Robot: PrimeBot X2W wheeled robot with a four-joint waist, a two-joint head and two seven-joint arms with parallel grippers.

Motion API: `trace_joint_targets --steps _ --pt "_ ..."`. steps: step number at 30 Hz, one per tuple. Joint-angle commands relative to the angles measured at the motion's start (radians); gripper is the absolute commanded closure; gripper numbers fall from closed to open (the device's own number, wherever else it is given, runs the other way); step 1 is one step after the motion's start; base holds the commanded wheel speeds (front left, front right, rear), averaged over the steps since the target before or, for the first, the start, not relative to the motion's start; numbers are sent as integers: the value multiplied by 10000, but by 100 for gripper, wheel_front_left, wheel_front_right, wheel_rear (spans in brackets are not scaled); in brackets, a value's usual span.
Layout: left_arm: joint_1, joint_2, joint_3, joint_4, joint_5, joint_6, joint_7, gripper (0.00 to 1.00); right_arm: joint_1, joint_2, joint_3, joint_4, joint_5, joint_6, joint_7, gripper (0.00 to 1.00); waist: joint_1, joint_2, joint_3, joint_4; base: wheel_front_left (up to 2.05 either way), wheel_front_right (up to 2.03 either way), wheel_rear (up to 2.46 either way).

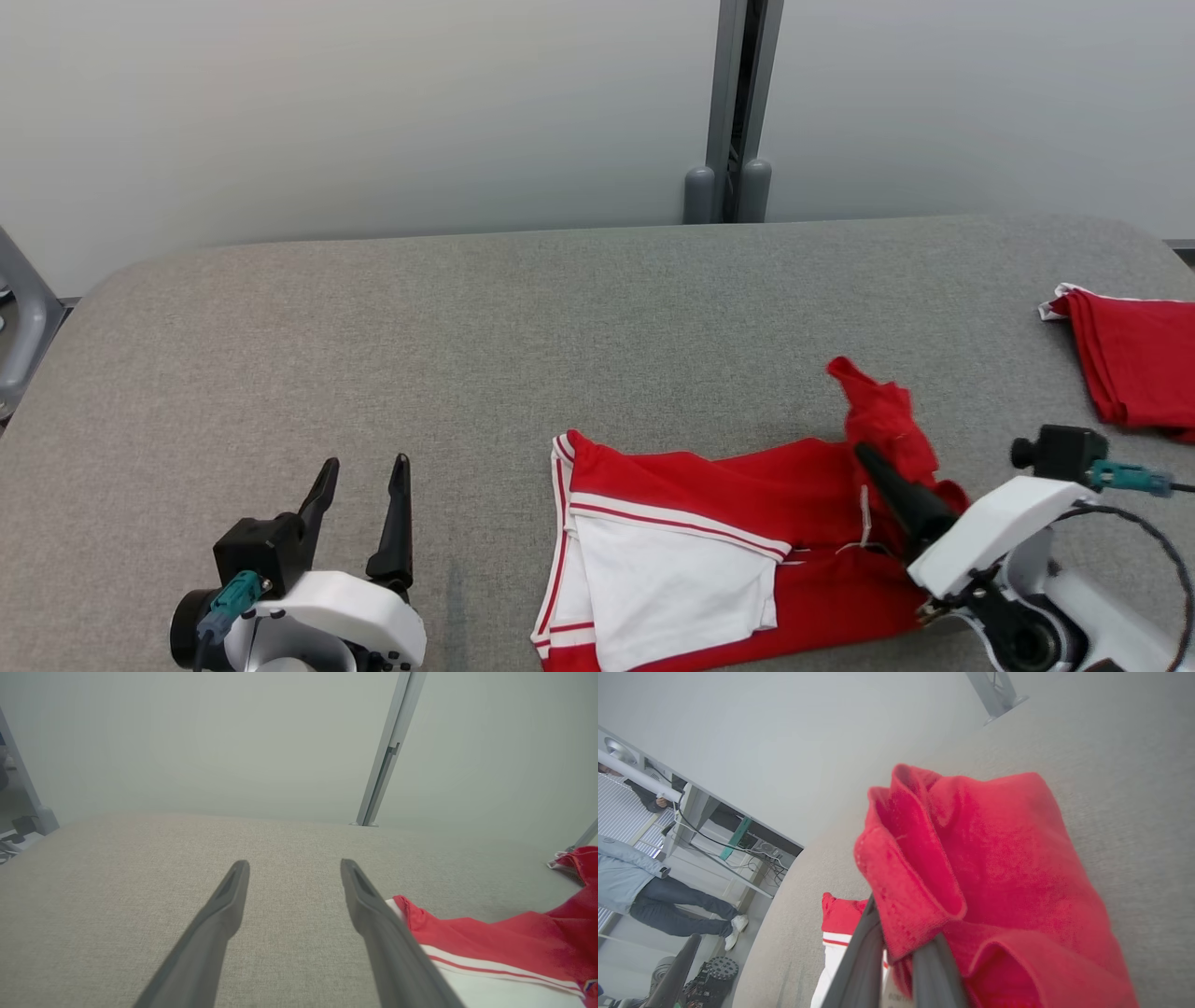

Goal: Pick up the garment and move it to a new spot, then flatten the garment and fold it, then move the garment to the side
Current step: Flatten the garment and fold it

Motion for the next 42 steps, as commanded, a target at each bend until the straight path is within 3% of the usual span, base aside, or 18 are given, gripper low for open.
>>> trace_joint_targets --steps 1,9,13,19,26,27,28,29,42 --pt "40 -6 74 -15 18 -61 -42 0 101 182 95 -203 30 -1 98 100 0 -1 -37 -4 0 0 0" --pt "126 -134 349 -71 72 -141 -43 0 231 1826 317 -695 416 -1 543 100 0 -1 -55 248 0 0 0" --pt "40 -281 475 -51 195 -234 -44 0 35 2611 566 8 25 -1 634 100 0 -1 173 585 0 0 0" --pt "-121 -442 608 61 346 -343 -44 0 -240 3321 597 1063 -286 1 564 100 0 -1 506 1077 0 0 0" --pt "-169 -658 782 244 502 -509 -44 0 -324 3657 741 1568 -383 -1 700 100 0 -1 642 1473 0 0 0" --pt "-164 -683 805 284 524 -517 -44 0 -313 3673 735 1757 -386 -1 699 91 0 -1 639 1509 0 0 0" --pt "-160 -702 828 319 544 -554 -45 0 -325 3699 750 1916 -418 -1 729 55 0 -1 634 1539 0 0 0" --pt "-158 -724 852 344 551 -576 -45 0 -332 3731 749 2020 -411 -1 752 2 0 -1 627 1564 0 0 0" --pt "39 -968 1224 519 738 -771 -45 0 29 3934 1590 1299 -388 -1 1805 0 0 -1 391 1388 0 0 0"
